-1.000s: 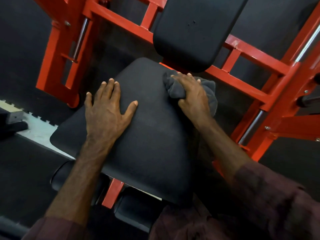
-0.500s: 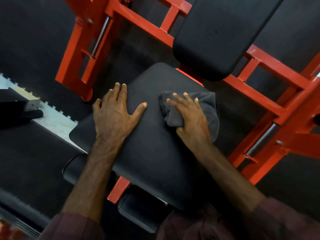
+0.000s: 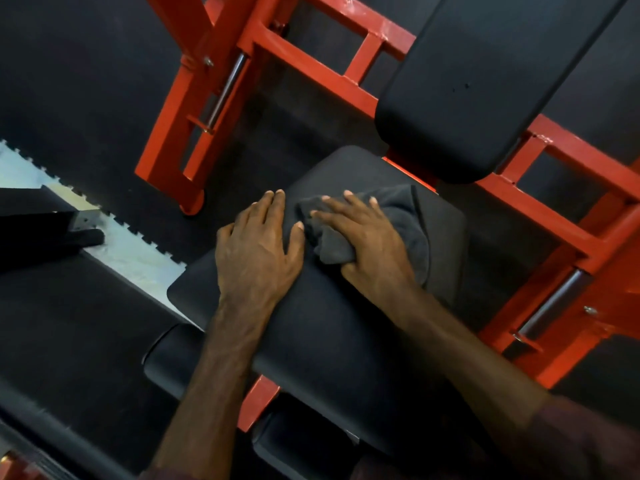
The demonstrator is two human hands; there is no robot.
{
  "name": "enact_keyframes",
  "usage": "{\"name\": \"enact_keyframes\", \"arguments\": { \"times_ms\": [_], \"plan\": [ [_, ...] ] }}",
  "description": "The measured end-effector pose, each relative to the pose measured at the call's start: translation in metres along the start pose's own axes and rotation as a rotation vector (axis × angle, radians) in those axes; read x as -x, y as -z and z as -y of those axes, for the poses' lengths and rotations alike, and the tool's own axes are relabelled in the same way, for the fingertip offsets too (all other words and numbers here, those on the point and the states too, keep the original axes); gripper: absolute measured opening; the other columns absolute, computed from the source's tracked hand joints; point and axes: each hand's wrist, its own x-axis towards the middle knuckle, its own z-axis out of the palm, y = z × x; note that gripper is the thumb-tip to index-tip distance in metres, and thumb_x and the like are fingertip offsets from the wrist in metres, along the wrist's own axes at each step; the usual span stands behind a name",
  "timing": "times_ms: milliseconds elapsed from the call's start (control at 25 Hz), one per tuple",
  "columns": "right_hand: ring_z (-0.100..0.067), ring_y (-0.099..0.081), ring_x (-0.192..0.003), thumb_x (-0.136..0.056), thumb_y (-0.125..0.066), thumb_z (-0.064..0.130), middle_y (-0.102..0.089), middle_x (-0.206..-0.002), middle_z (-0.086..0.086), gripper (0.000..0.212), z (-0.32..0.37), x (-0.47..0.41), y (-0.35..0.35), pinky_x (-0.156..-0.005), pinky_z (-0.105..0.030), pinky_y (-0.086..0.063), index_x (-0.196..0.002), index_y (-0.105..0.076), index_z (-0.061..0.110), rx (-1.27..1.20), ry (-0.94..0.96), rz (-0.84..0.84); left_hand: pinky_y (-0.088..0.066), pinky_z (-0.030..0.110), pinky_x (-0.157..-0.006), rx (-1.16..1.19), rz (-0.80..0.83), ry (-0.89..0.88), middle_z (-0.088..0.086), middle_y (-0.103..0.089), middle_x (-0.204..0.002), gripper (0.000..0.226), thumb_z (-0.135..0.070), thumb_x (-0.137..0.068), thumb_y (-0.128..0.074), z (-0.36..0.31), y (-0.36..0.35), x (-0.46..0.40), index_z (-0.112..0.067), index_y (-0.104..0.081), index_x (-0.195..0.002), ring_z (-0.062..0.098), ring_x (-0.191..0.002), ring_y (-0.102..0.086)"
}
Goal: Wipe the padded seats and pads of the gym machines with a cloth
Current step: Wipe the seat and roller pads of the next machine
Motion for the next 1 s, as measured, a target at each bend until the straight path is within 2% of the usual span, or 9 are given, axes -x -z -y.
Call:
{"name": "enact_keyframes", "arguments": {
  "times_ms": [80,200,400,480,600,680,800,920,1000],
  "plan": [
    [-0.03,-0.031,-0.156,-0.069,-0.064,0.004,-0.048,-0.161,-0.002,0.082,-0.01,-0.046,0.006,-0.128,-0.061,-0.014,-0.149,-0.057,0.024,0.001,-0.015,0.035,-0.048,0.05,-0.104,-0.019,0.007,0.001,0.006,-0.052,-0.159,0.061,-0.048,-0.105,-0.041,0.003,-0.001,-0.002,-0.016,-0.048,-0.157,0.025,-0.14,-0.054],
    [-0.036,-0.034,-0.154,-0.067,-0.06,0.004,-0.05,-0.159,-0.007,0.08,-0.021,-0.052,0.014,-0.126,-0.066,-0.016,-0.145,-0.06,0.018,0.008,-0.208,-0.09,-0.048,0.05,-0.103,0.001,0.044,-0.004,0.004,-0.05,-0.161,0.058,-0.044,-0.107,-0.044,0.001,0.001,-0.005,-0.017,-0.046,-0.158,0.024,-0.141,-0.052],
    [-0.033,-0.033,-0.155,-0.075,-0.063,0.011,-0.051,-0.159,-0.004,0.071,0.006,-0.047,-0.005,-0.125,-0.059,-0.012,-0.144,-0.061,0.023,0.02,-0.026,-0.005,-0.049,0.051,-0.098,-0.036,0.057,-0.025,0.005,-0.05,-0.16,0.06,-0.045,-0.105,-0.039,0.002,0.001,-0.006,-0.015,-0.047,-0.157,0.025,-0.141,-0.053],
    [-0.033,-0.034,-0.154,-0.073,-0.06,0.008,-0.051,-0.158,-0.004,0.073,-0.012,-0.079,0.006,-0.126,-0.062,-0.014,-0.145,-0.061,0.021,0.01,-0.15,-0.023,-0.049,0.051,-0.099,-0.026,0.067,-0.028,0.004,-0.048,-0.162,0.059,-0.046,-0.107,-0.039,0.002,0.0,-0.008,-0.017,-0.044,-0.159,0.024,-0.142,-0.052],
    [-0.036,-0.032,-0.155,-0.072,-0.062,0.002,-0.049,-0.16,-0.007,0.075,-0.022,-0.057,0.015,-0.126,-0.063,-0.014,-0.145,-0.06,0.018,0.027,-0.348,-0.121,-0.048,0.051,-0.102,-0.001,0.085,-0.011,0.004,-0.046,-0.163,0.058,-0.047,-0.109,-0.042,0.001,0.003,-0.008,-0.018,-0.043,-0.16,0.025,-0.144,-0.05],
    [-0.033,-0.031,-0.156,-0.068,-0.057,0.009,-0.047,-0.161,-0.004,0.079,-0.008,-0.03,0.01,-0.128,-0.06,-0.013,-0.146,-0.06,0.021,0.034,-0.267,-0.04,-0.048,0.051,-0.103,0.0,0.083,-0.023,0.005,-0.047,-0.162,0.06,-0.047,-0.108,-0.039,-0.001,0.004,-0.011,-0.016,-0.045,-0.158,0.025,-0.143,-0.051],
    [-0.031,-0.037,-0.152,-0.062,-0.051,0.016,-0.051,-0.158,-0.001,0.084,-0.019,-0.073,0.011,-0.125,-0.058,-0.016,-0.145,-0.059,0.027,0.0,-0.084,0.058,-0.046,0.05,-0.106,-0.006,0.109,-0.052,0.005,-0.045,-0.164,0.062,-0.048,-0.107,-0.038,-0.007,0.0,-0.021,-0.014,-0.043,-0.159,0.024,-0.146,-0.049],
    [-0.03,-0.047,-0.143,-0.073,-0.049,0.02,-0.055,-0.152,-0.003,0.074,-0.05,-0.091,0.034,-0.119,-0.061,-0.035,-0.146,-0.056,0.027,0.048,-0.318,-0.03,-0.044,0.051,-0.108,0.021,0.124,-0.061,0.005,-0.042,-0.166,0.062,-0.047,-0.108,-0.043,-0.013,-0.001,-0.029,-0.014,-0.04,-0.161,0.025,-0.148,-0.046],
    [-0.029,-0.042,-0.148,-0.079,-0.046,0.02,-0.049,-0.157,-0.004,0.073,-0.053,-0.053,0.039,-0.12,-0.056,-0.035,-0.151,-0.053,0.021,0.113,-0.426,-0.089,-0.044,0.052,-0.108,0.021,0.123,-0.07,0.006,-0.041,-0.166,0.063,-0.047,-0.108,-0.043,-0.017,-0.001,-0.032,-0.013,-0.039,-0.161,0.025,-0.148,-0.046]
  ]
}}
